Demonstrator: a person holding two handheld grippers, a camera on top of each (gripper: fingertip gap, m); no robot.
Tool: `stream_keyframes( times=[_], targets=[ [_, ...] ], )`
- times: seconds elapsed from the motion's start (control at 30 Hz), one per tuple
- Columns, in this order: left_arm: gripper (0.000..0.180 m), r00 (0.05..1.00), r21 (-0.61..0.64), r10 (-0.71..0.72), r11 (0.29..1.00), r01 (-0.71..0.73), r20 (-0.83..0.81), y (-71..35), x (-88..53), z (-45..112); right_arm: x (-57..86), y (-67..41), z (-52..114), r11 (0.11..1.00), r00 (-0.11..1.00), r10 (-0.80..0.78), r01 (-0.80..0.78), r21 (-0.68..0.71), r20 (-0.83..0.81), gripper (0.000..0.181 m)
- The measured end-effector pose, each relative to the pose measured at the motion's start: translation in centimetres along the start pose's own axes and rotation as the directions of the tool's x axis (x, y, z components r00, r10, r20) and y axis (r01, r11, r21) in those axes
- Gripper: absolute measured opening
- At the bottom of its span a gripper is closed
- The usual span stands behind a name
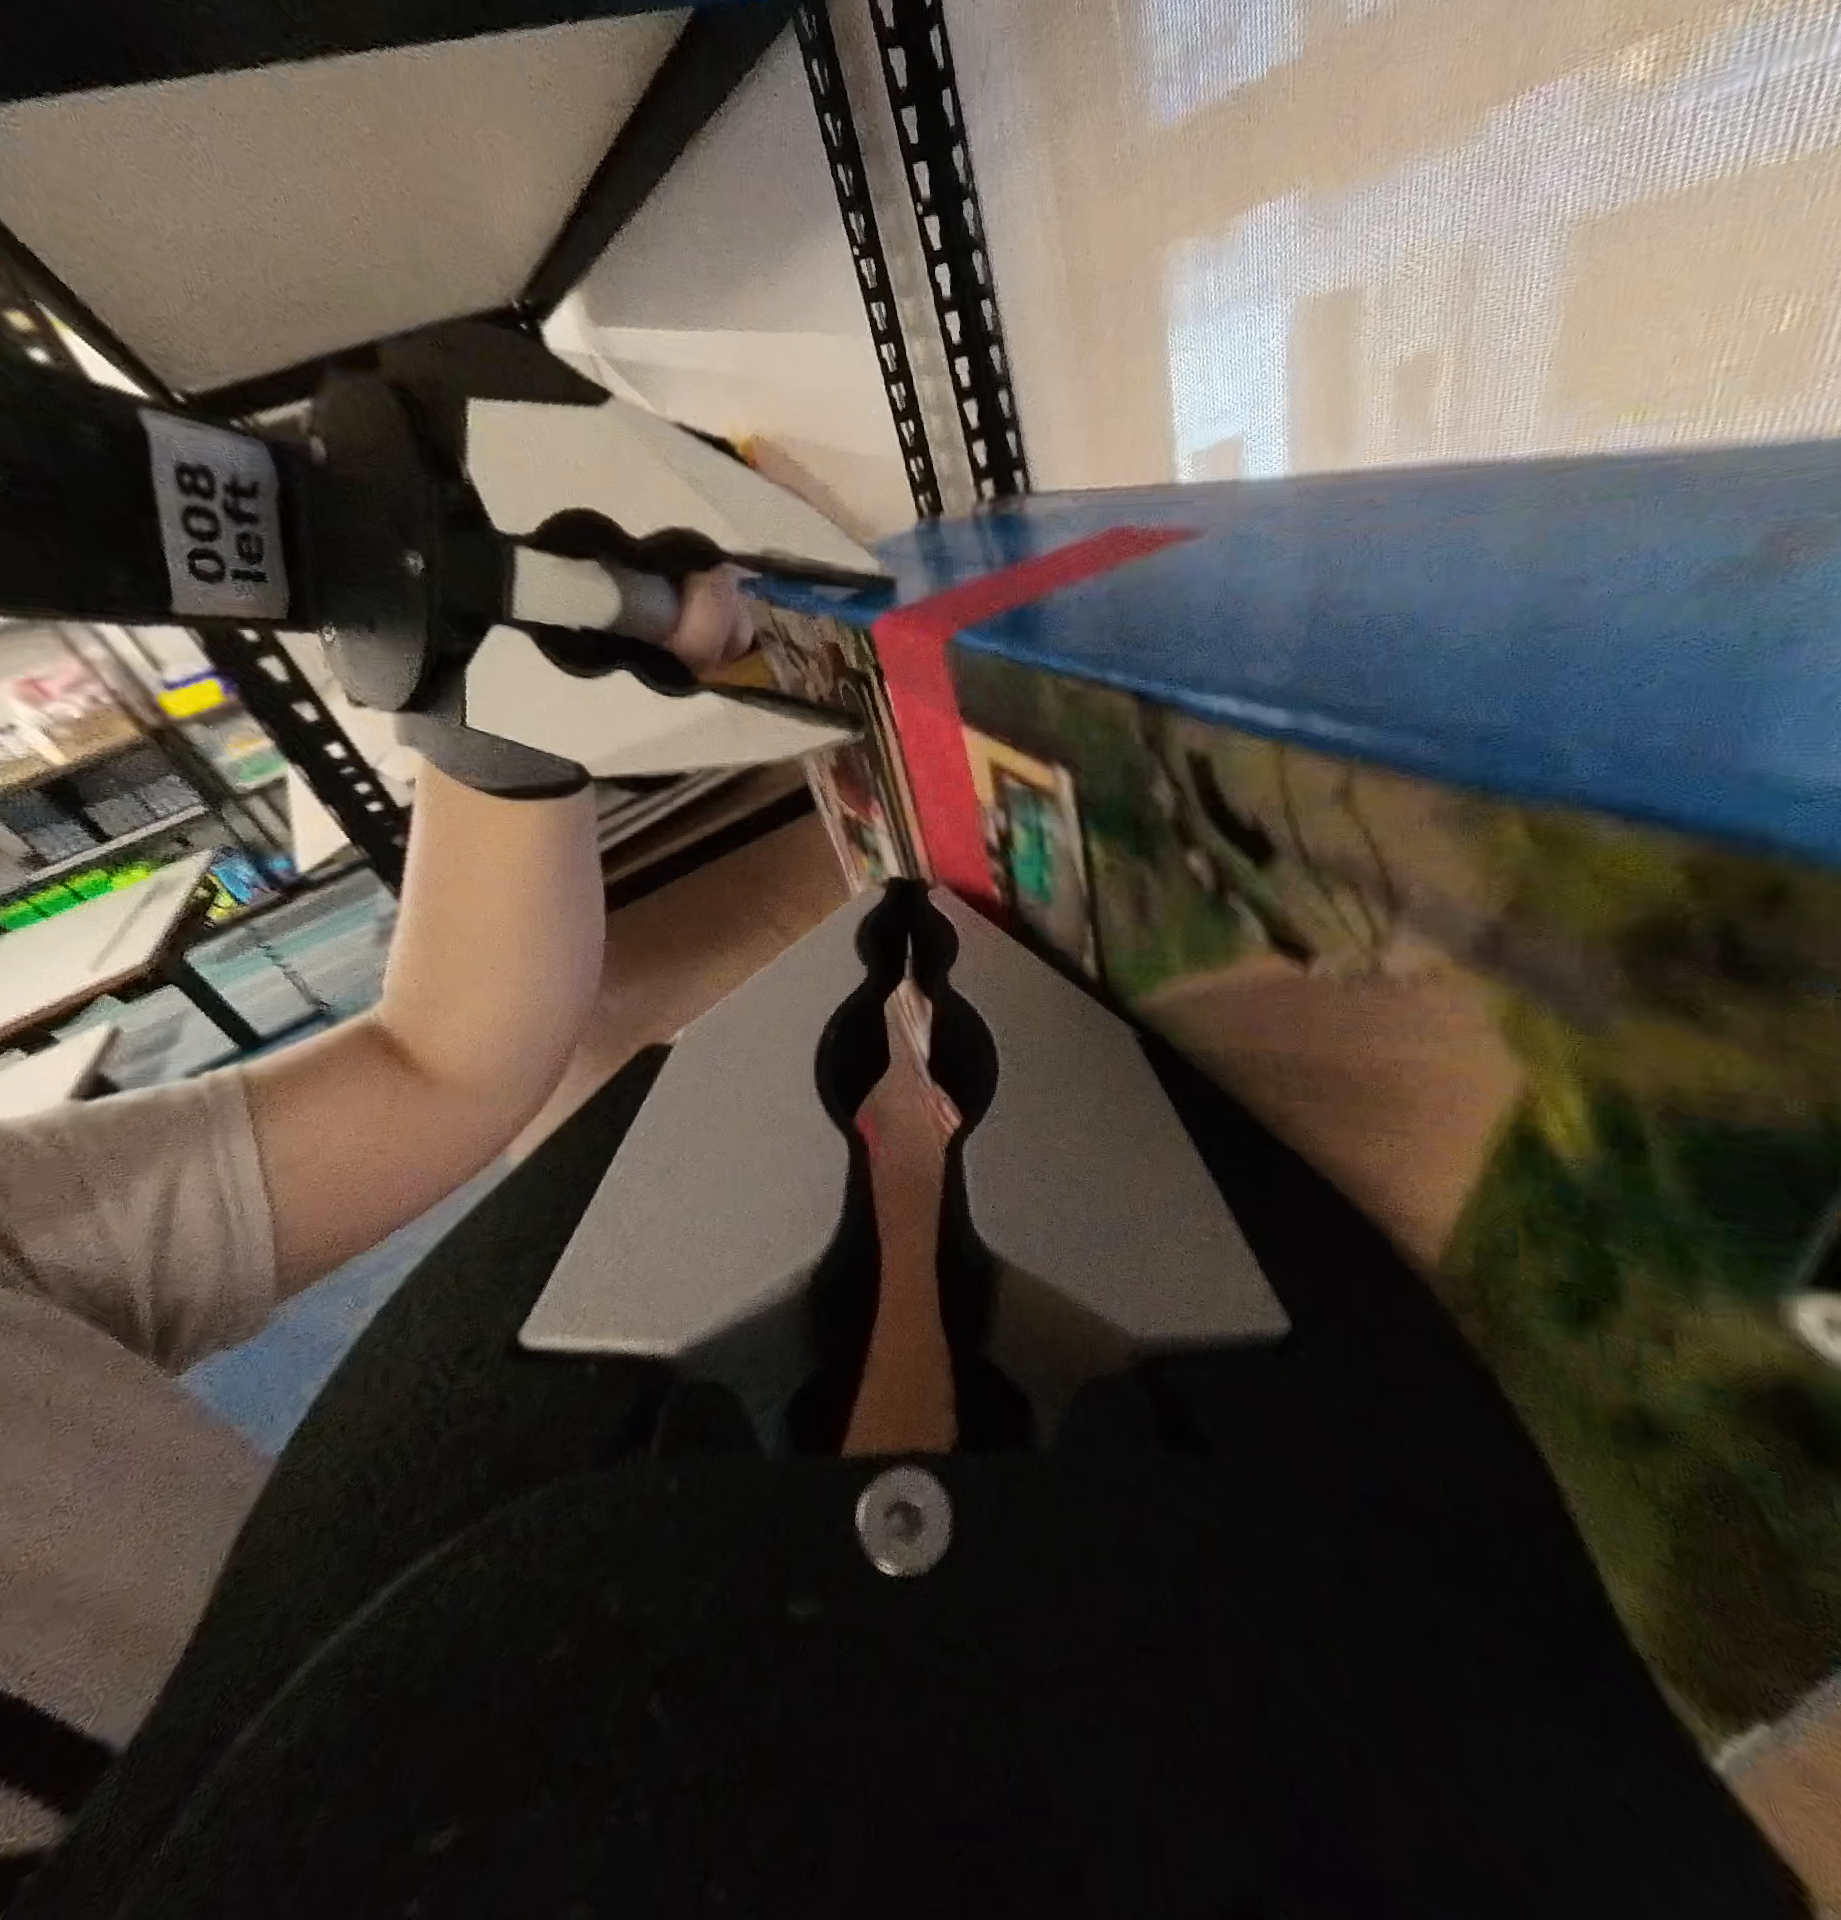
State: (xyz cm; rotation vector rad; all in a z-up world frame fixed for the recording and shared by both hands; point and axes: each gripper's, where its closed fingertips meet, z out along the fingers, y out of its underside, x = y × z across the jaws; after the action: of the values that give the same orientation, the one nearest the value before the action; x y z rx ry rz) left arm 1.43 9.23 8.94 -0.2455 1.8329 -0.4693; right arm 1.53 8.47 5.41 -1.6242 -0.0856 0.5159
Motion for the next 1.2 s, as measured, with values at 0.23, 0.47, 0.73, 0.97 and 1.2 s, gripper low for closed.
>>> stream_keyframes(
  times=[0.23,0.47,0.73,0.97,1.2],
  targets=[
    [0.021,1.0,-0.001,0.001,1.0,-0.001,0.006,-0.1,0.0,0.0,0.8,2.7,-1.9,0.995,0.998,-0.064,0.062,-0.078,-0.028,0.0],
    [0.051,0.888,0.403,-0.446,0.837,0.37,0.113,-3.6,-6.5,-7.8,-5.0,-6.4,-19.2,0.609,0.618,-0.62,0.768,0.2,-0.483,0.0],
    [0.078,0.775,0.301,-0.624,0.762,0.573,0.105,2.4,-3.9,-8.7,1.1,-3.9,-18.2,0.794,0.791,-0.503,0.583,0.176,-0.348,0.057],
    [0.105,0.533,0.19,-0.845,0.53,0.826,0.039,8.8,3.4,-2.4,10.5,3.6,-8.8,0.949,0.948,-0.31,0.313,0.036,-0.073,0.118],
    [0.089,0.605,0.058,-0.78,0.62,0.783,0.159,8.8,7.0,0.7,10.1,5.1,-6.7,0.952,0.952,-0.305,0.305,-0.032,-0.006,0.094]
  ],
)
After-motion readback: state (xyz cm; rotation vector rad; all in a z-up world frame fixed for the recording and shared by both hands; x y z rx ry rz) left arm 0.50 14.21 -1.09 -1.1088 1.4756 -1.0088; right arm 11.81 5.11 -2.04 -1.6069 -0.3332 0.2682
